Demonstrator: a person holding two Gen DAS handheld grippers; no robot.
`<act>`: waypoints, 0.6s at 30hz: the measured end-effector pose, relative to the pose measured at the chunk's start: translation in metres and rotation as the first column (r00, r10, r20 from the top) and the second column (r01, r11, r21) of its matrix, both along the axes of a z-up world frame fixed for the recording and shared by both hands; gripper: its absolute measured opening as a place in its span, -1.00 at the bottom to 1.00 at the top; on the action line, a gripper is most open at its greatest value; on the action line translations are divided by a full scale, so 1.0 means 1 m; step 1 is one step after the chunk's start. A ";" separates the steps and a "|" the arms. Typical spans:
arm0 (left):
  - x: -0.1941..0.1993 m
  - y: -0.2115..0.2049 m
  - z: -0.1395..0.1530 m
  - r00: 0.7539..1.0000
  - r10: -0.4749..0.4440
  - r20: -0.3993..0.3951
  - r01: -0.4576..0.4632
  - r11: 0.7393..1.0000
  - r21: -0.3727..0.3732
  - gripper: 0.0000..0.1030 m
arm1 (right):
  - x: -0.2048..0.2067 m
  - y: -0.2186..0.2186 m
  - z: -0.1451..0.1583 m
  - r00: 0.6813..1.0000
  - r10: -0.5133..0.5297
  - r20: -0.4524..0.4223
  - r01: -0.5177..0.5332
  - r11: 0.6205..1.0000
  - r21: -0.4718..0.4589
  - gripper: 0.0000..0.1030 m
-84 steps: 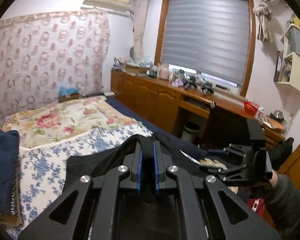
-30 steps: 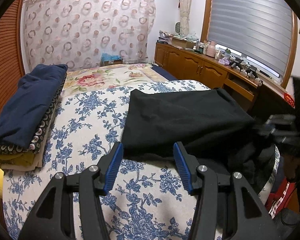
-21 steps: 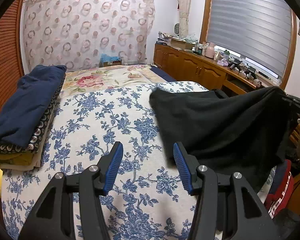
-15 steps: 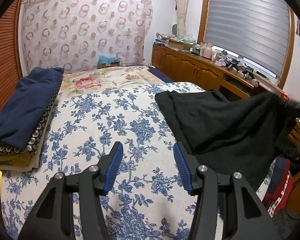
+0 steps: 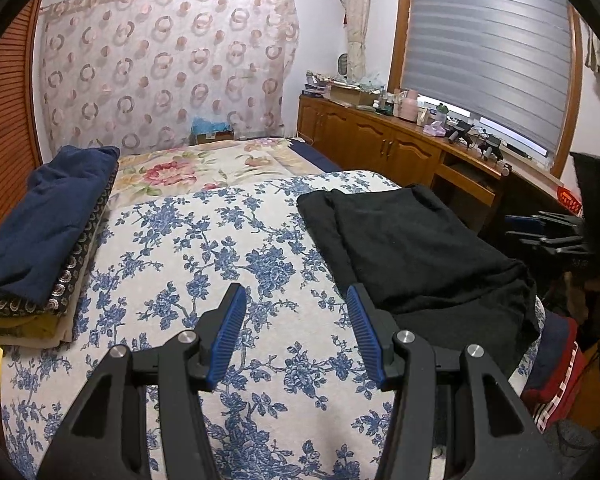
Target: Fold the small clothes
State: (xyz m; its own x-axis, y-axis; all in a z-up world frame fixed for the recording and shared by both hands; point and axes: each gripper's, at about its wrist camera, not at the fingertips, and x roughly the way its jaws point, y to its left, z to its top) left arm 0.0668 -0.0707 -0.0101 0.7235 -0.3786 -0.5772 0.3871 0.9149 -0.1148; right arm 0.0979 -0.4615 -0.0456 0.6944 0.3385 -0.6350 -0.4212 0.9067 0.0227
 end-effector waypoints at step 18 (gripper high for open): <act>-0.003 0.005 -0.005 1.000 0.005 -0.017 -0.005 1.000 -0.008 0.01 | 0.046 0.132 -0.049 0.932 0.320 -0.172 -0.340 0.935 -0.104 0.18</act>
State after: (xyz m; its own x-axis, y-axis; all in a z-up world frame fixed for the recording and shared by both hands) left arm 0.0639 -0.0660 -0.0150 0.7158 -0.3795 -0.5862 0.3802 0.9159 -0.1288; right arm 0.1442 -0.3297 -0.0949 0.4511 0.4394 -0.7768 -0.6977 0.7163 0.0001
